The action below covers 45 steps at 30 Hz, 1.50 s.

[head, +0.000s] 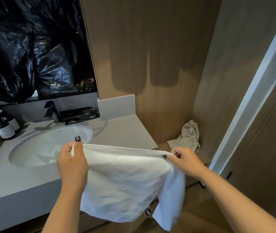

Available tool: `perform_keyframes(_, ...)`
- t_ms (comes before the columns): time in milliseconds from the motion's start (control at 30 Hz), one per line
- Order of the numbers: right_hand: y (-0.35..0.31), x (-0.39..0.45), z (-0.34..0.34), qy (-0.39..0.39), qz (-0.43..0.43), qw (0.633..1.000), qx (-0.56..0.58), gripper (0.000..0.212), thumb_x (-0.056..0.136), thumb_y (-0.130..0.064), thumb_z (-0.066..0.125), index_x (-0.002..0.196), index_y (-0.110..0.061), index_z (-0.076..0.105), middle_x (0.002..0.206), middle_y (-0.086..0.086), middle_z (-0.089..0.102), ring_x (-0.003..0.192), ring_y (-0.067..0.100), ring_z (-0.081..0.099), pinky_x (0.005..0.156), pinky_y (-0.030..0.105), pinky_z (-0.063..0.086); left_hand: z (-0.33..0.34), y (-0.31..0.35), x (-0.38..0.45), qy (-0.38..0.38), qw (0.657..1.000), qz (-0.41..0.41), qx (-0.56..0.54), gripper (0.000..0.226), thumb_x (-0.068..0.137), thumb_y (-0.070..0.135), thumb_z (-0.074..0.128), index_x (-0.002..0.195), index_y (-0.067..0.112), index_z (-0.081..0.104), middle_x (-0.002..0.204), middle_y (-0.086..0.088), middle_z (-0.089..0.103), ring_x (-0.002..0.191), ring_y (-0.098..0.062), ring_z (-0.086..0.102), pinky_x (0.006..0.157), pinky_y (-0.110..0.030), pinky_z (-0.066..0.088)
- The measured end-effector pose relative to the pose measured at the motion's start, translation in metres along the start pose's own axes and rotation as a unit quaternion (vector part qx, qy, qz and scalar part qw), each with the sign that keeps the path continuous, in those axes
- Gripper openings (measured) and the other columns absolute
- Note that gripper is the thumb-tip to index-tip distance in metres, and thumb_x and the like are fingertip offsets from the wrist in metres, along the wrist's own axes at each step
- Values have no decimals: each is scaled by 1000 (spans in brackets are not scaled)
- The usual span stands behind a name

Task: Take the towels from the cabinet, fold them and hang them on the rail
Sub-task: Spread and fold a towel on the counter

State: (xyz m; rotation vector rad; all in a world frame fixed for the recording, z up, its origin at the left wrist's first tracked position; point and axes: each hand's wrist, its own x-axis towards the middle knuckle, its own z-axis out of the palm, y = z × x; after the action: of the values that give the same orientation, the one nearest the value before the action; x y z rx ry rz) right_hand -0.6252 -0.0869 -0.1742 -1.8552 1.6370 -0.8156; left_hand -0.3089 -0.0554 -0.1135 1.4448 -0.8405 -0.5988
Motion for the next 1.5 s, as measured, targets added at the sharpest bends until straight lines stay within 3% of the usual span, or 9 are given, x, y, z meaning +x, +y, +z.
perform_keyframes(133, -22, 5, -7, 34, -31, 998, 45, 38, 91, -26, 68, 61, -19, 47, 57, -11, 44, 54, 2, 39, 54, 18, 32, -2, 2, 5, -13, 998, -52, -31, 17, 99, 28, 54, 105, 15, 64, 103, 2, 60, 99, -19, 51, 82, -35, 42)
perform_keyframes(300, -67, 6, -18, -17, -88, 992, 92, 35, 93, -25, 66, 69, -2, 54, 63, -6, 46, 58, 5, 39, 55, 19, 29, 15, 19, -15, -167, 984, 55, 38, 20, 92, 14, 63, 92, 33, 68, 91, 13, 68, 88, -10, 60, 72, -23, 42)
perform_keyframes(433, -103, 1, -21, -108, -119, 977, 141, 44, 97, -29, 60, 65, 1, 50, 66, 8, 34, 61, 14, 29, 55, 23, 23, 31, 29, -33, -317, 945, 64, 56, 20, 92, 29, 66, 110, 39, 66, 64, 3, 64, 54, -4, 52, 59, -17, 42)
perform_keyframes(600, -120, -1, -20, -90, -111, 971, 191, 31, 91, -30, 64, 63, -16, 64, 63, 7, 38, 60, 15, 29, 53, 22, 23, 42, 23, -44, -442, 894, 44, 61, 34, 79, 60, 56, 101, 38, 71, 90, -18, 70, 74, -17, 58, 75, -37, 49)
perform_keyframes(767, -116, -5, -19, -72, -84, 972, 208, 30, 90, -23, 66, 63, -13, 62, 57, 0, 43, 55, 8, 33, 53, 19, 27, 49, 19, -57, -370, 910, 132, 130, 33, 100, 32, 50, 72, 15, 52, 56, 12, 45, 54, -5, 36, 54, -20, 31)
perform_keyframes(967, -96, -12, -18, -77, -42, 969, 229, 40, 93, -19, 65, 60, -7, 47, 50, -9, 36, 47, 3, 28, 47, 14, 22, 45, 20, -47, -268, 945, 144, 121, 31, 99, 16, 49, 72, 0, 50, 55, 6, 40, 52, -8, 34, 50, -21, 29)
perform_keyframes(1200, -61, -19, -48, -34, -11, 969, 246, 36, 89, -4, 67, 55, -15, 61, 54, -13, 51, 53, -1, 42, 54, 10, 32, 17, 12, -16, -179, 968, 86, 156, 36, 99, 22, 50, 64, 18, 51, 49, 14, 46, 49, -6, 39, 51, -23, 32)
perform_keyframes(1367, -60, -11, -57, 13, -46, 988, 144, 19, 88, -8, 70, 70, -12, 71, 60, -15, 63, 56, -3, 51, 57, 10, 38, 15, 10, -12, -202, 963, 36, 174, 8, 94, 33, 61, 96, 30, 68, 77, 3, 65, 73, -16, 59, 68, -31, 44)
perform_keyframes(1500, -76, -6, -51, 3, -103, 989, 103, 20, 88, -7, 69, 74, -22, 73, 73, -15, 70, 67, -3, 59, 64, 9, 43, 19, 16, -20, -298, 939, 55, 160, 39, 91, 34, 66, 125, 48, 52, 65, 9, 63, 62, -1, 57, 63, -20, 42)
